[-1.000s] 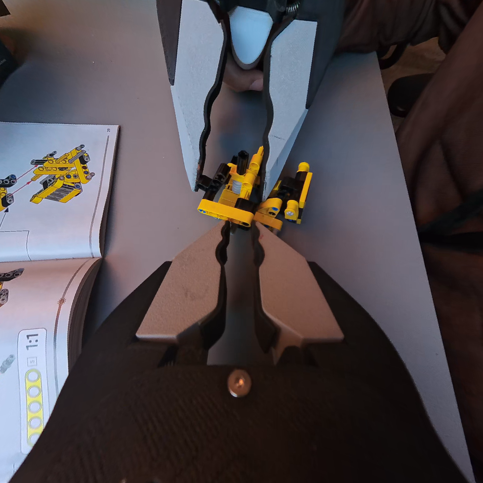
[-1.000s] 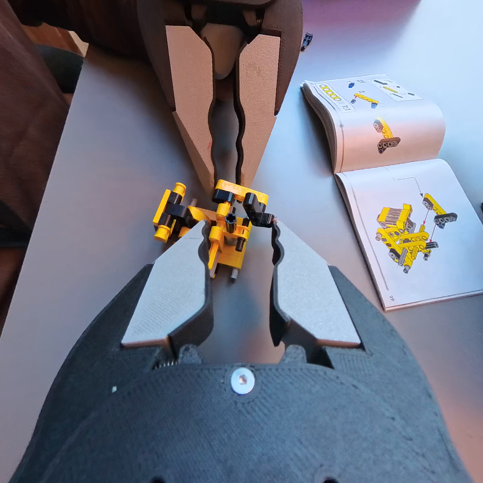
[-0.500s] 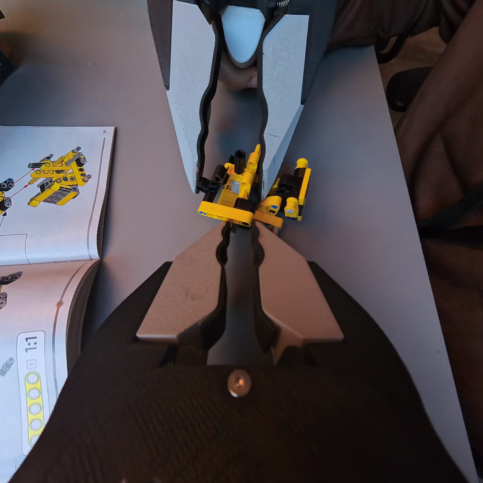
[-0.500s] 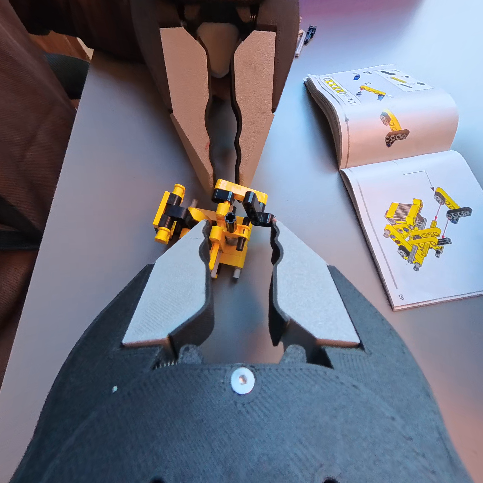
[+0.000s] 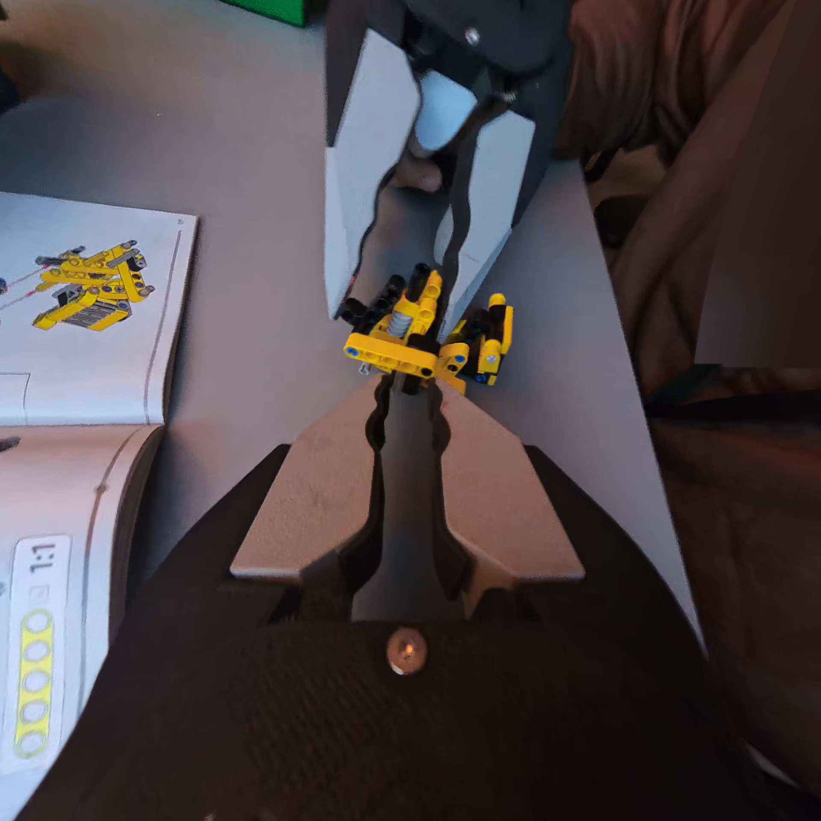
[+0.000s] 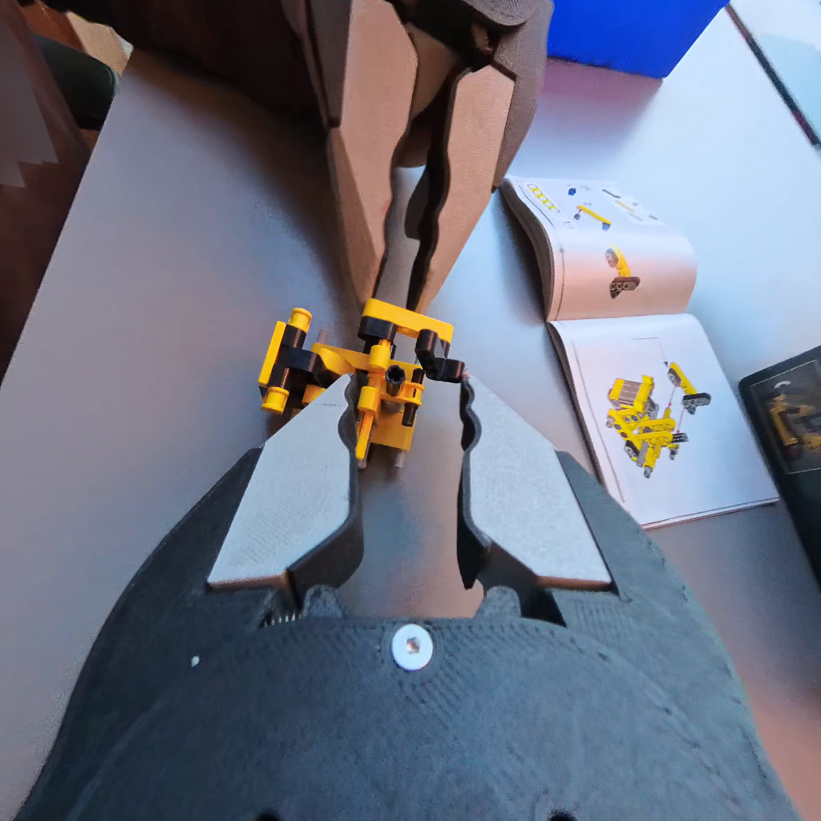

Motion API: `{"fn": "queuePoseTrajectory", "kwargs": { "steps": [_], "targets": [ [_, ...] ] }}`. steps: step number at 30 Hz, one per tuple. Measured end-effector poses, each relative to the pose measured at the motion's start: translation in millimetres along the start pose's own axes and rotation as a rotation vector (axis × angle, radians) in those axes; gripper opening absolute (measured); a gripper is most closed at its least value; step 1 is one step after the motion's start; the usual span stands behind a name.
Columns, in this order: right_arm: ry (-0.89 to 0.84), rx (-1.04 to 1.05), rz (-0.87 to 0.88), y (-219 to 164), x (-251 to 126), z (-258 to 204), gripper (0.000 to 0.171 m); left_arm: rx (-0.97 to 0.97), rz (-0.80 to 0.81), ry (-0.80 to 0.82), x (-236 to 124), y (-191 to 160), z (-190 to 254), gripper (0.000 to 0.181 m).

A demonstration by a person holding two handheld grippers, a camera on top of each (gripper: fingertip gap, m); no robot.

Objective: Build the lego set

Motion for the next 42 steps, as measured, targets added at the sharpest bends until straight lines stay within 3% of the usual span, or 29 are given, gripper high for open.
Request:
{"fn": "queuePoseTrajectory", "kwargs": {
  "steps": [1, 9, 12, 14, 22, 35, 42],
  "targets": [
    [-0.014, -0.011, 0.008, 0.1, -0.9, 0.1, 0.042, -0.031, 0.013, -0.01, -3.0, -0.1, -3.1, 0.015],
    [-0.093, -0.106, 0.064, 5.3, -7.8, -4.4, 0.042, -0.238, 0.127, -0.154, -7.7, 4.1, -13.9, 0.017],
    [-0.123, -0.143, 0.075, 8.2, -9.7, -7.5, 0.041, -0.306, 0.143, -0.194, -4.5, 5.3, -16.4, 0.001],
    [-0.142, -0.156, 0.077, 8.6, -10.8, -7.8, 0.04, -0.329, 0.154, -0.209, -3.5, 5.5, -16.9, 0.0],
    [-0.156, -0.159, 0.084, 8.0, -12.0, -7.1, 0.04, -0.343, 0.203, -0.16, -15.2, 6.3, -24.8, 0.003],
    [-0.142, -0.131, 0.152, 11.6, -18.2, -6.1, 0.04, -0.392, 0.184, -0.285, 4.4, 10.2, -16.1, 0.02],
    [-0.127, -0.093, 0.206, 13.0, -25.9, -3.4, 0.04, -0.406, 0.249, -0.304, 2.5, 12.9, -16.6, 0.008]
  ]
}}
Point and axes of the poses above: each gripper's, where its closed fingertips meet, x out along the fingers, y out of its top, z = x × y across the jaws, the point moved 8 cm from there along -x, back along the fingers, and after that the axes turned 6 degrees about -z, right-handed, at the moved point
